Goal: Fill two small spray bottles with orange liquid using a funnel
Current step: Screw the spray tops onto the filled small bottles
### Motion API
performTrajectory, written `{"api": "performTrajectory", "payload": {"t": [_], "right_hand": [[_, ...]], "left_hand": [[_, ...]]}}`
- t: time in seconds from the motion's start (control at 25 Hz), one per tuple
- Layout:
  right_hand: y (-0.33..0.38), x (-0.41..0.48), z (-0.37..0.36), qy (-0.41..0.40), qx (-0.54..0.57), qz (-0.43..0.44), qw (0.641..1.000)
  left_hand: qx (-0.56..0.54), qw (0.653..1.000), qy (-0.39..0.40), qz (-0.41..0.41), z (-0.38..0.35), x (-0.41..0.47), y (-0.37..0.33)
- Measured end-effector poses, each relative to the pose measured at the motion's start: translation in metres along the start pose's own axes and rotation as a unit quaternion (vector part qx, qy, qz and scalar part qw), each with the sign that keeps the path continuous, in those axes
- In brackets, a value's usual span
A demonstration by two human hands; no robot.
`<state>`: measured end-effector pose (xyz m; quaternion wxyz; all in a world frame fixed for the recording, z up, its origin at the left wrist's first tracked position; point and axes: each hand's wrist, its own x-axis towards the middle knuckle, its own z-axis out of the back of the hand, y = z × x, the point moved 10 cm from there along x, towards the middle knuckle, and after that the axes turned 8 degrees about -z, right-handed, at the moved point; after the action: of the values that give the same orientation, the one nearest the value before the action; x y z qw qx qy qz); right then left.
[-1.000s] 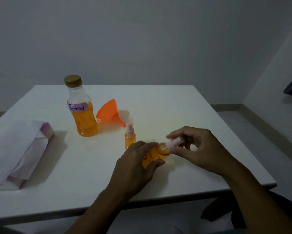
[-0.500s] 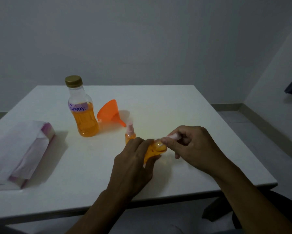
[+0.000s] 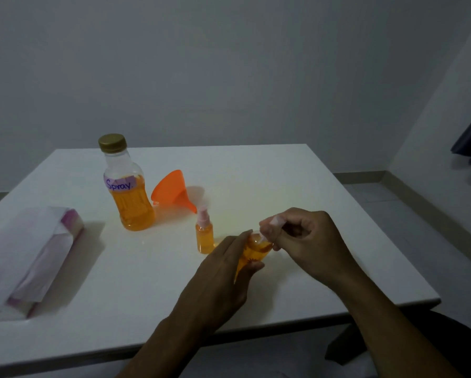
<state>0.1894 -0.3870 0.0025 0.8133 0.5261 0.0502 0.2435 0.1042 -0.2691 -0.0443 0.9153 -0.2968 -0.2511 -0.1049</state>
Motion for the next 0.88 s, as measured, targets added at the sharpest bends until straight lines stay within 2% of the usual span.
{"api": "performTrajectory", "payload": {"t": [0.16, 0.24, 0.36, 0.48, 0.68, 0.88], "right_hand": [[0.0, 0.005, -0.003, 0.009, -0.005, -0.01, 1.0], [0.003, 0.005, -0.001, 0.009, 0.039, -0.029, 0.999], [-0.004, 0.007, 0.029, -0.054, 0.172, -0.075, 0.981], [-0.018, 0.007, 0.055, -0.105, 0.177, -0.095, 0.974], [-0.035, 0.007, 0.069, -0.135, 0.124, -0.108, 0.977], [-0.029, 0.006, 0.076, -0.162, 0.035, -0.07, 0.984]], "left_hand": [[-0.026, 1.0, 0.017, 0.005, 0.0, 0.001, 0.0], [-0.059, 0.998, 0.021, 0.015, 0.004, 0.002, 0.001], [-0.165, 0.983, 0.053, 0.057, 0.002, 0.002, 0.0], [-0.214, 0.972, 0.057, 0.073, 0.003, 0.002, -0.009], [-0.176, 0.982, 0.004, 0.063, 0.007, 0.009, -0.015], [-0.056, 0.996, -0.048, 0.059, 0.007, 0.015, -0.009]]}}
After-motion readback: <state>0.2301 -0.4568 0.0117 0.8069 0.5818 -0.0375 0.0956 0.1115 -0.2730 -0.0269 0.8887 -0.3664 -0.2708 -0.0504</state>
